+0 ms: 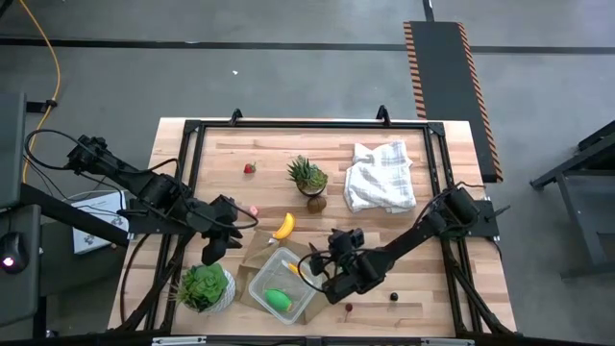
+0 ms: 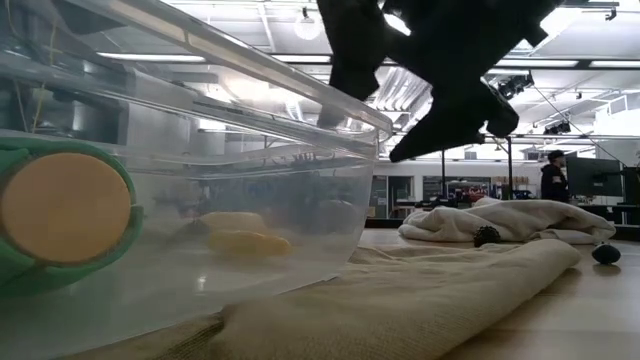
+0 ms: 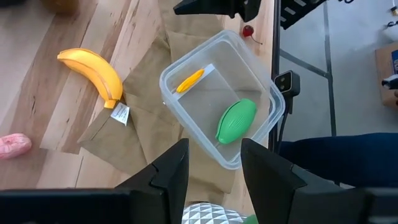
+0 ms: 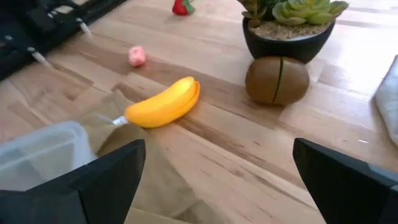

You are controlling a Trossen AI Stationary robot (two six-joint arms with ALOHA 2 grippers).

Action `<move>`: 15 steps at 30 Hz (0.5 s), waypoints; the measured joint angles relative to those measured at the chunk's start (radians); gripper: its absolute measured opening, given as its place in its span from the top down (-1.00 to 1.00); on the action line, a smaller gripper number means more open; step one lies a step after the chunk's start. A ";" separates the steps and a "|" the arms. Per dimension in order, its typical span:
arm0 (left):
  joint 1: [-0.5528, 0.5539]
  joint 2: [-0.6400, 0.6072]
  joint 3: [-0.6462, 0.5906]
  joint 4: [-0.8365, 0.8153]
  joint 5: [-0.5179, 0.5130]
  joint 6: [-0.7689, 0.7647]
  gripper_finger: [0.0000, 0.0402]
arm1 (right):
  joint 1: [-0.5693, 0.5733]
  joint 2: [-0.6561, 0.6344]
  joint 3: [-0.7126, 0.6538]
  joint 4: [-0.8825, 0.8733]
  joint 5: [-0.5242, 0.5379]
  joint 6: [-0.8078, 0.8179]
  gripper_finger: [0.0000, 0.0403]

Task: Pick and placing Produce into tupperware
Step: Put the kiwi into the container

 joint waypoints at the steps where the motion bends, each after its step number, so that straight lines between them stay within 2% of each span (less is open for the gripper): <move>1: 0.000 0.000 0.000 -0.003 0.001 0.000 0.33 | 0.000 0.002 0.000 -0.005 0.000 0.000 -0.97; 15: 0.000 0.000 0.000 -0.058 0.004 0.000 0.33 | -0.054 0.018 0.000 -0.192 -0.022 0.021 -0.97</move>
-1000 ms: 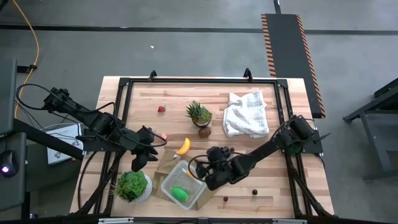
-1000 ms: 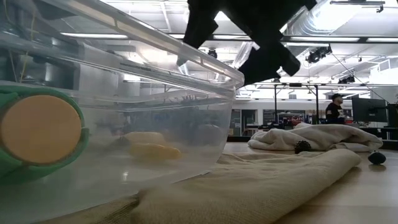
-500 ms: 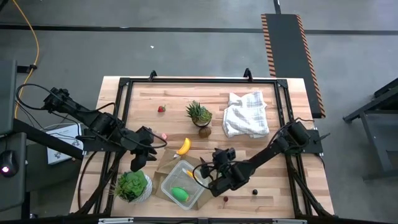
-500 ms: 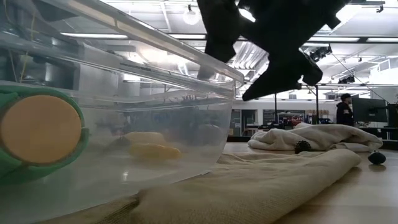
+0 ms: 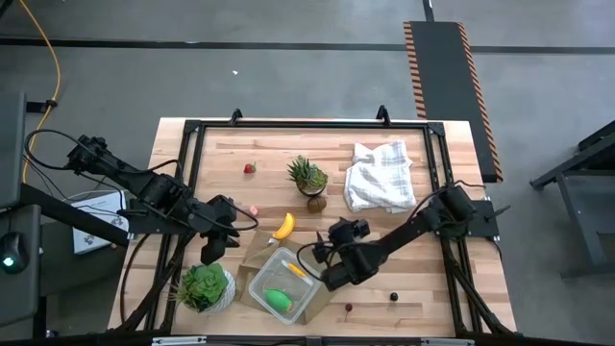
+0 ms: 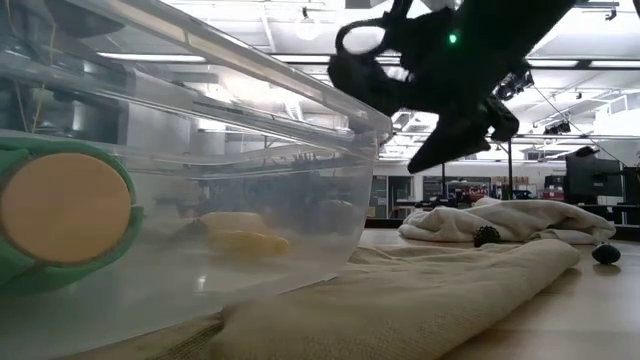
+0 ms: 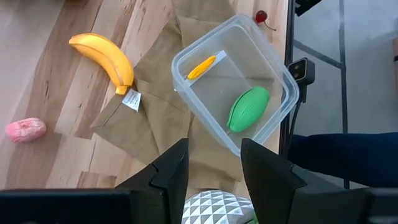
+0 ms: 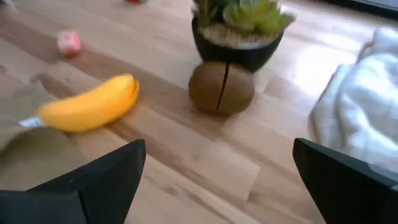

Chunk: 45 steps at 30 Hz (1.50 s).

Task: Pick and placing Produce into tupperware
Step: Put the kiwi into the container

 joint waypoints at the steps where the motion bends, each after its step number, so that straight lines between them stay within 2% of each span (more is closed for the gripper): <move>1: 0.000 0.000 0.000 0.000 0.000 0.000 0.33 | -0.004 0.001 0.000 0.004 -0.020 0.000 -0.97; 6: 0.000 0.000 0.000 0.000 0.000 0.000 0.33 | -0.022 0.001 0.000 0.021 -0.130 -0.003 -0.97; 13: 0.000 0.000 0.000 0.000 0.000 0.020 0.33 | -0.029 0.001 0.000 0.029 -0.226 -0.003 -0.97; 28: 0.000 0.000 0.000 0.000 0.000 0.075 0.33 | -0.049 0.001 0.000 0.074 -0.244 -0.001 -0.97; 33: 0.000 0.000 0.000 0.000 0.000 0.095 0.33 | -0.063 0.001 0.000 0.084 -0.207 -0.001 -0.97; 40: 0.000 0.000 0.000 0.000 0.000 0.097 0.33 | -0.058 0.002 0.000 0.098 0.040 -0.009 -0.97; 45: 0.000 0.000 0.000 0.000 0.003 0.098 0.33 | -0.054 0.028 0.001 0.116 0.060 -0.056 -0.97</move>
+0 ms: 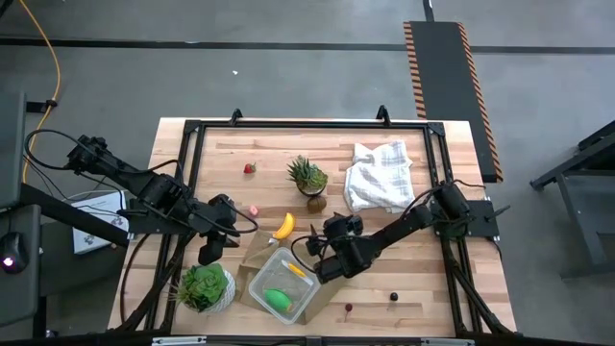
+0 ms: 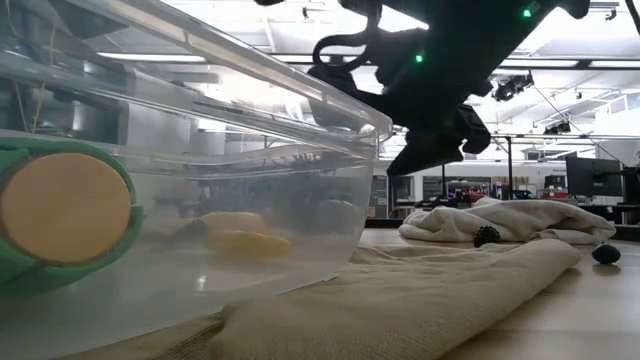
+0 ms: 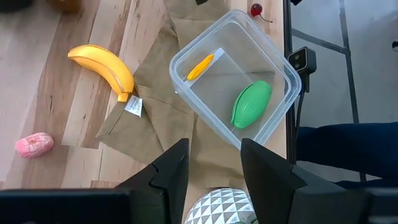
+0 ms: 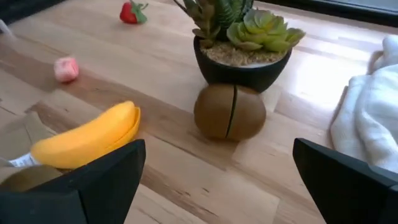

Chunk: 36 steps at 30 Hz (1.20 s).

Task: Pick and placing Produce into tupperware
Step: Put the kiwi into the container

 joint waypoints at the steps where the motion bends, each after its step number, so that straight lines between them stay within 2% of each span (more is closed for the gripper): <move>1: 0.000 0.000 0.000 0.000 0.000 0.000 0.33 | 0.002 0.002 0.000 0.009 0.013 -0.008 -0.97; 7: 0.000 0.000 0.000 0.000 0.000 0.000 0.33 | 0.022 0.003 0.000 0.016 0.098 -0.059 -0.97; 21: 0.000 0.000 0.000 -0.001 -0.028 0.000 0.33 | -0.003 0.010 -0.001 -0.034 0.074 0.009 -0.97; 28: 0.000 0.000 0.000 0.000 -0.031 -0.004 0.33 | -0.028 0.010 -0.086 0.106 0.040 0.000 -0.97; 32: 0.000 0.000 0.000 -0.001 -0.031 -0.007 0.33 | -0.028 0.009 -0.094 0.177 0.029 -0.076 -0.97; 36: 0.000 0.000 0.000 0.000 -0.034 -0.007 0.33 | -0.040 0.009 -0.107 0.239 -0.026 -0.130 -0.97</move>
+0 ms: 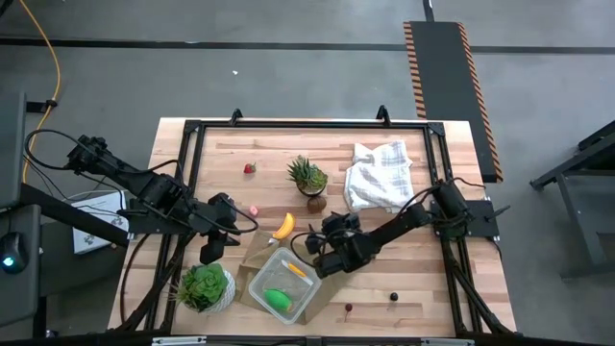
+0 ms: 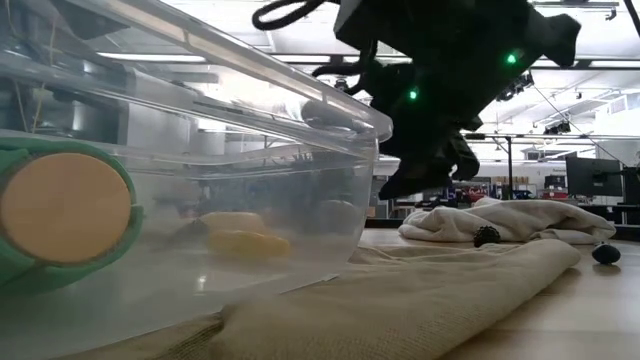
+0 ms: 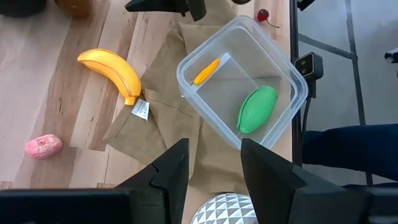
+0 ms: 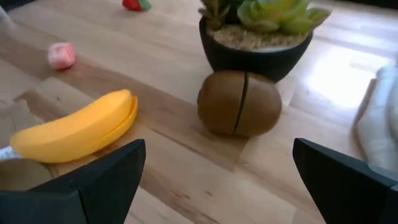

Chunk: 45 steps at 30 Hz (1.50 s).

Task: Pick and placing Produce into tupperware
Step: Put the kiwi into the container

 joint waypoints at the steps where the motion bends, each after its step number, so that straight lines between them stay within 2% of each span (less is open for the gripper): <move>1: 0.000 0.000 0.000 0.000 -0.005 0.000 0.33 | -0.004 0.000 -0.009 0.014 -0.006 0.001 -0.97; 5: 0.000 0.000 0.000 0.000 -0.020 0.000 0.33 | -0.026 0.000 -0.014 0.035 -0.017 -0.005 -0.97; 11: 0.000 0.000 0.000 0.000 -0.020 0.002 0.33 | -0.062 0.000 -0.014 0.122 -0.091 -0.159 -0.97; 14: 0.000 0.000 0.000 0.000 -0.020 0.002 0.33 | -0.075 0.000 -0.014 0.139 -0.086 -0.177 -0.97; 28: 0.000 0.000 0.000 0.000 -0.020 0.029 0.33 | -0.084 0.000 -0.014 0.083 -0.058 -0.029 -0.97; 45: 0.000 0.000 0.000 0.000 -0.020 0.028 0.33 | -0.085 0.000 -0.014 0.081 -0.099 -0.026 -0.97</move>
